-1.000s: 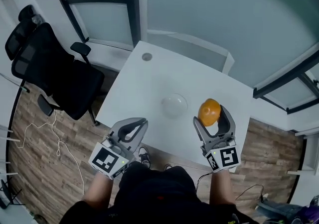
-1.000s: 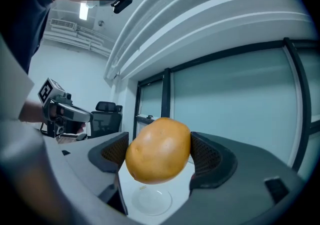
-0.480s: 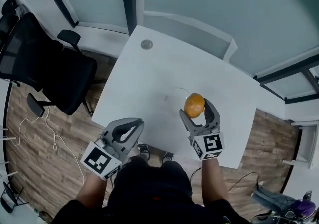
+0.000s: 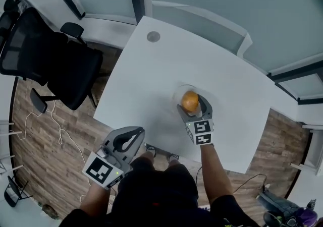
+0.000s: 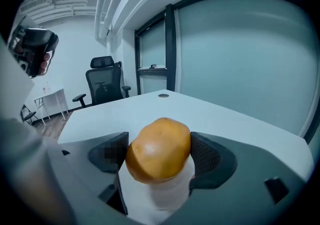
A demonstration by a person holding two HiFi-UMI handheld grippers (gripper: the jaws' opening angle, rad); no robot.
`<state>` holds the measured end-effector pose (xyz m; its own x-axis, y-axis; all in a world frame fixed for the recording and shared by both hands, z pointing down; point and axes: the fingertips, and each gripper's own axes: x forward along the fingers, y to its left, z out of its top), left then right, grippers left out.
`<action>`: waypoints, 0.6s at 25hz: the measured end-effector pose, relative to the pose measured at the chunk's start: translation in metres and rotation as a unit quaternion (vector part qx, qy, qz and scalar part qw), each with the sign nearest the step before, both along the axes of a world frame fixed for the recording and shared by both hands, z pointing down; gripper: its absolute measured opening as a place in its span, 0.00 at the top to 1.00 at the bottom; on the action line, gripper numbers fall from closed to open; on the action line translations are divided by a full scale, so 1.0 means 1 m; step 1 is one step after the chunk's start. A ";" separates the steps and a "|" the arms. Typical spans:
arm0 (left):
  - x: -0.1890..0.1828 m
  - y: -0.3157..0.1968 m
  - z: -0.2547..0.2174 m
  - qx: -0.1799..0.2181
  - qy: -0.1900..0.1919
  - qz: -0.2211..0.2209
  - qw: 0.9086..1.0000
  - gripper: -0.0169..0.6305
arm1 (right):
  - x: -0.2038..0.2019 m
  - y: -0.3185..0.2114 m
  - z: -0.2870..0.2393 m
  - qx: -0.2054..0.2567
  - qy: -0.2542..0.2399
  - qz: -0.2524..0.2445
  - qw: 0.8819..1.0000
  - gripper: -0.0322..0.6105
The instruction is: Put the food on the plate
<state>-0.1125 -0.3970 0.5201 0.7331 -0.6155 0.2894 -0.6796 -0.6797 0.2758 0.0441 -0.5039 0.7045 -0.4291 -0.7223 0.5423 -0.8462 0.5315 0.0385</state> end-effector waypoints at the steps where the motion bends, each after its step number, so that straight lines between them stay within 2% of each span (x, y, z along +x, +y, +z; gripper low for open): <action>1: 0.000 0.001 0.001 -0.005 0.001 -0.004 1.000 0.92 | -0.001 -0.001 0.004 -0.003 0.003 -0.002 1.000 0.36; 6: -0.001 0.005 0.002 -0.001 -0.002 -0.013 1.000 0.92 | -0.003 0.002 0.019 -0.015 0.011 -0.013 1.000 0.36; 10: -0.005 0.014 0.000 -0.003 -0.002 -0.003 1.000 0.92 | -0.008 0.004 0.018 -0.015 0.001 -0.015 1.000 0.36; 15: -0.005 0.022 -0.010 0.003 0.000 0.003 1.000 0.92 | -0.003 0.002 -0.023 0.019 -0.021 0.001 1.000 0.36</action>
<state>-0.1174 -0.3747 0.5102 0.7367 -0.6127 0.2863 -0.6756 -0.6857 0.2710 0.0414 -0.5020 0.6812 -0.4485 -0.7430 0.4968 -0.8489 0.5281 0.0234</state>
